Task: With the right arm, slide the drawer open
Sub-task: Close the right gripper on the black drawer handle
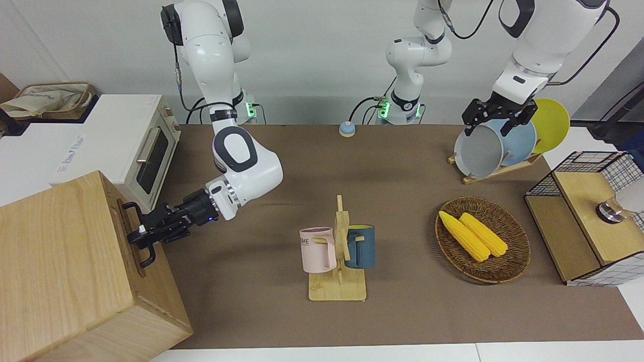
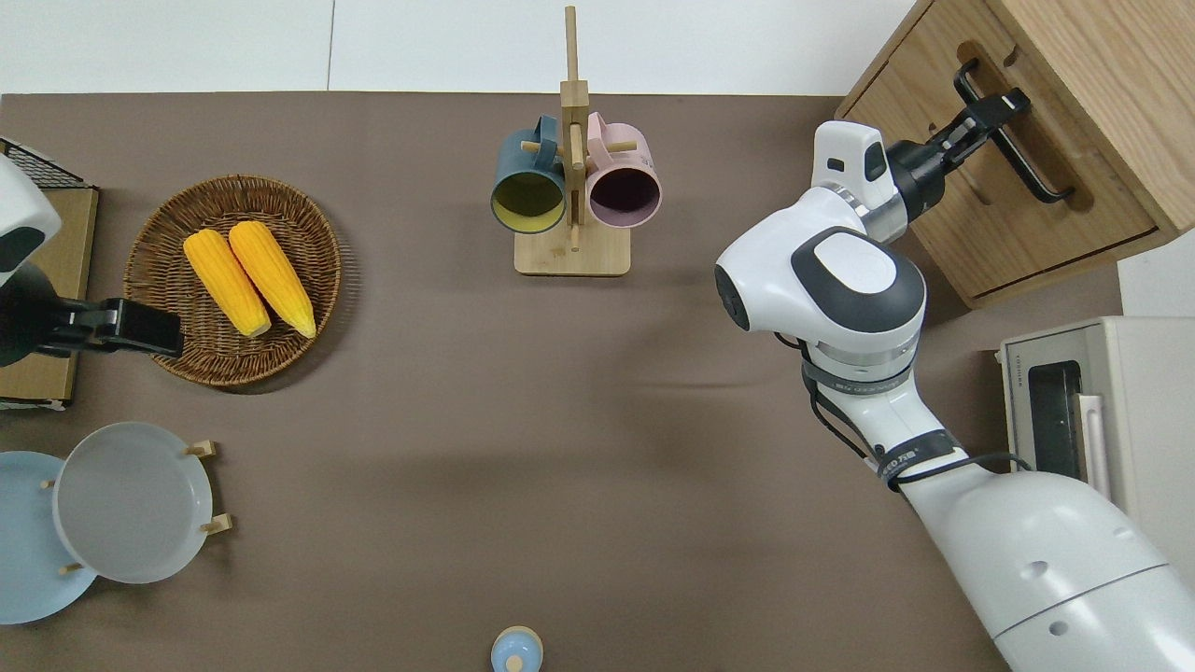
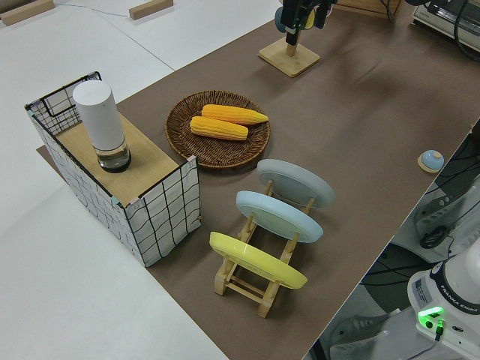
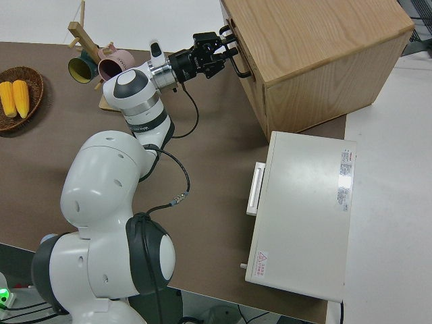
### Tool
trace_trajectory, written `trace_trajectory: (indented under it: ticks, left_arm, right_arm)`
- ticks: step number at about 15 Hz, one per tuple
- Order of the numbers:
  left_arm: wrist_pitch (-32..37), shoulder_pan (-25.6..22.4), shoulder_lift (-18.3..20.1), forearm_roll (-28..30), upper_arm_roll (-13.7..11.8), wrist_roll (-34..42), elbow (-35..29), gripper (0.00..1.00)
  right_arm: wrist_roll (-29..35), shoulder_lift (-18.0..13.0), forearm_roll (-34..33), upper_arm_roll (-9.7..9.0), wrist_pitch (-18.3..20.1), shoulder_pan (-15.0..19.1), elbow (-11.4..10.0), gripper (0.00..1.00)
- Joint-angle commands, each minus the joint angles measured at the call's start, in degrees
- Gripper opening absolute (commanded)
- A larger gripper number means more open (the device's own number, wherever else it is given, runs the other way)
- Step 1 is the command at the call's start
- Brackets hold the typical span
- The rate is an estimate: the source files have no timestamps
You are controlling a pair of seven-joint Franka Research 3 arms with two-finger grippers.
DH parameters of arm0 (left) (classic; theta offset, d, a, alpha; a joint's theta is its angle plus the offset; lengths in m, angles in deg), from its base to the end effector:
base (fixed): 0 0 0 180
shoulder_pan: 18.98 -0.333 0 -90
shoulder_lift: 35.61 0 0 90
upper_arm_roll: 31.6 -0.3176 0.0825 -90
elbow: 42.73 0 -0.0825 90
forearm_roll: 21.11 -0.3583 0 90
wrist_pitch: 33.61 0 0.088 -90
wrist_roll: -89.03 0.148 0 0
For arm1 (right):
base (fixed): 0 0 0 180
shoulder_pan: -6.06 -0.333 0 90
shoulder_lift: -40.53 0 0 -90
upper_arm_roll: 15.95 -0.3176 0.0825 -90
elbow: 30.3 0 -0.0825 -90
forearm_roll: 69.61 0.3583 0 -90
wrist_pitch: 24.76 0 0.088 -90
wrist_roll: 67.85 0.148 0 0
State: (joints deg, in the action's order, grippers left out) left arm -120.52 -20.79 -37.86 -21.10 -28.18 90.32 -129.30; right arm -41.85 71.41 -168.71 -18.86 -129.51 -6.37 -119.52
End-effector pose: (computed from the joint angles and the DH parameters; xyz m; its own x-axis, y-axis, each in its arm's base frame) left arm 0.5342 -0.0144 0.5862 0.9982 -0.0506 -0.0332 -0.0505 -0.9987 0.0033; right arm 0.7085 0.0635 0.4071 0.8422 0.5325 -0.0845 0.0821 0.0281 0.9962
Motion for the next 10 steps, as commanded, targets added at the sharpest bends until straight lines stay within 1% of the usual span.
trace_trajectory:
  ticks: [1,2,4,5,6,7,8,9,10]
  left_arm:
    - [1.1,-0.2,-0.7,-1.0,0.4,0.6,1.5,0.99]
    - [1.1,-0.2,-0.7,-1.0,0.4,0.6,1.4,0.99]
    - [1.1,-0.2,-0.7,-1.0,0.4,0.6,1.5,0.99]
    - [1.1,-0.2,-0.7,-1.0,0.4,0.6,1.5,0.99]
    - [1.1,-0.2,-0.7,-1.0,0.4,0.6,1.5,0.99]
    - [1.1,-0.2,-0.7,-1.0,0.4,0.6,1.4,0.99]
    - [1.1,-0.2,-0.7,-1.0,0.4,0.6,1.4,0.99]
    - [1.1,-0.2,-0.7,-1.0,0.4,0.6,1.5,0.99]
    - [1.1,-0.2,-0.7,-1.0,0.4,0.6,1.5,0.99]
  right_arm:
    - [0.5,0.6,-1.2,-0.25,-0.7,0.2,0.7,0.874]
    - [0.5,0.6,-1.2,-0.25,-0.8,0.3,0.7,0.874]
    - [0.5,0.6,-1.3,-0.25,-0.8,0.2,0.7,0.831]
    - [0.5,0.6,-1.3,-0.25,-0.7,0.1,0.7,0.828]
    - [0.4,0.6,-1.3,-0.25,-0.7,0.1,0.7,0.739]
    - [0.4,0.6,-1.2,-0.25,-0.5,0.0,0.7,0.560]
    - [0.4,0.6,-1.2,-0.25,-0.5,0.0,0.7,0.333]
    - [0.3,0.6,-1.1,-0.25,-0.4,-0.2,0.7,0.146]
    - [0.2,0.6,-1.1,-0.25,-0.3,-0.2,0.7,0.016]
